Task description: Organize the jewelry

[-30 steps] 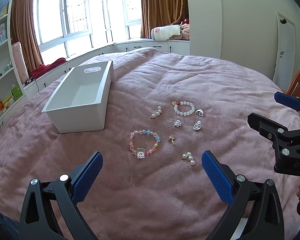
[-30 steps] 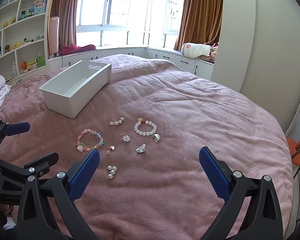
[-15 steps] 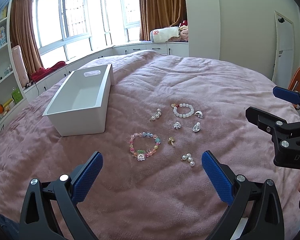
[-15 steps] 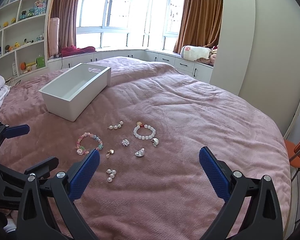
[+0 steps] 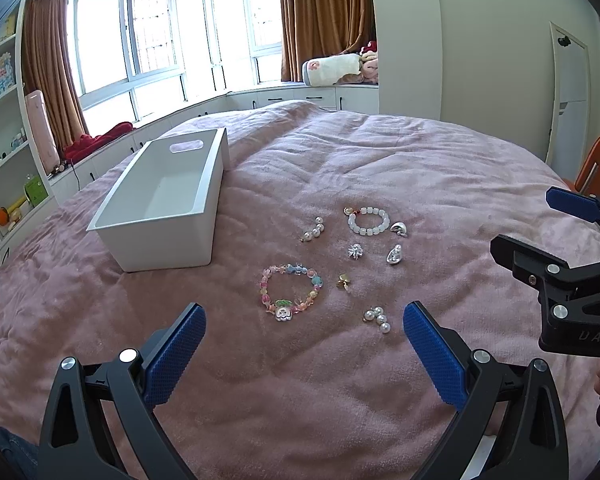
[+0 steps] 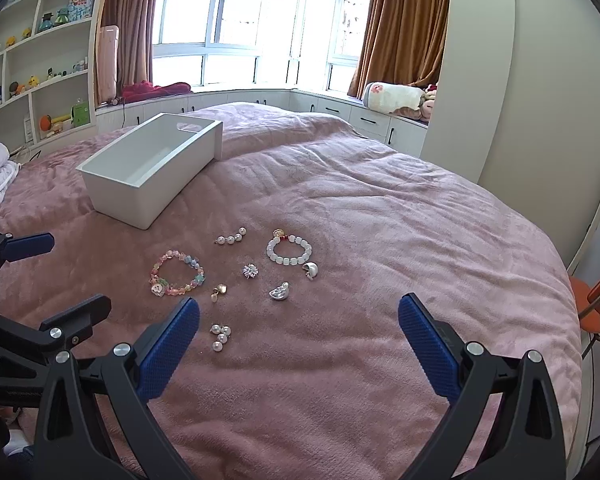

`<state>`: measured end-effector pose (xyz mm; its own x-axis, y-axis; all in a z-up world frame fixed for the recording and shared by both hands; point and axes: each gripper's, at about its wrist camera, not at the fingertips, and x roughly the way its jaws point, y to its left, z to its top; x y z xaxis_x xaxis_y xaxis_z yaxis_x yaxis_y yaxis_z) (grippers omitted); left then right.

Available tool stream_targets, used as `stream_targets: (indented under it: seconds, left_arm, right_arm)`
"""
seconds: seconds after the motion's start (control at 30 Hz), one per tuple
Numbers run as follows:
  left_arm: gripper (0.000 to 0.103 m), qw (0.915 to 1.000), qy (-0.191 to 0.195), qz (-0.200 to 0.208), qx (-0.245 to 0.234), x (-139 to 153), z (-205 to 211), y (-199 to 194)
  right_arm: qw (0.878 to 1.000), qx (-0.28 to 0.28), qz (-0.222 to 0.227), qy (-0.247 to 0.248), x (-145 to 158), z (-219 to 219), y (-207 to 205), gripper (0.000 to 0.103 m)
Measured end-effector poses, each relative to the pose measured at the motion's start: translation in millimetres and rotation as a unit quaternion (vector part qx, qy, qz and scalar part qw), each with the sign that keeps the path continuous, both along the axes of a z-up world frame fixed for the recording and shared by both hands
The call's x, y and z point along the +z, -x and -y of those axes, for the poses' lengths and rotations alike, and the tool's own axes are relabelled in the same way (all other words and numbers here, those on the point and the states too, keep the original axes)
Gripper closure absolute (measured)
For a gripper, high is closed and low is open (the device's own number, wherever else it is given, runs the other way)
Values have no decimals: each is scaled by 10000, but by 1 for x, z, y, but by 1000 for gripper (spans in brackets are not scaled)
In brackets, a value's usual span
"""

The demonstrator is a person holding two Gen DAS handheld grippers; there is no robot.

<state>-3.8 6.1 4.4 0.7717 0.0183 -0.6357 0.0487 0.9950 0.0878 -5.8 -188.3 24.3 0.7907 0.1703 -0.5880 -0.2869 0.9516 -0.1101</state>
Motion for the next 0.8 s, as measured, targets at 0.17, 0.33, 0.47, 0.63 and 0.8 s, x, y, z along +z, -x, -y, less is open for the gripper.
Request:
stream_targets:
  seconds: [0.17,0.33,0.47,0.63,0.8]
  left_arm:
    - [3,10000,-14,9,-3,0,0,0]
    - [3,10000,-1,18,13,1,-2,0]
    - [3,10000,36,-26,36,0,-5,-1]
    - [3,10000,24,-30,54,-1,-7,-4]
    - [3,9999,105,-84,41,-7,-16,-15]
  right_arm:
    - [10000,-4,32,-32,2,0,-1,5]
    - [10000,22,55,-4,3,-2,-2,5]
    - [10000,19,36,0,2,-2,-3,5]
    - [10000,15,-30,24,-1,-4,-7,5]
    - [9999,70,-137,-11,-7,-7,-15,7]
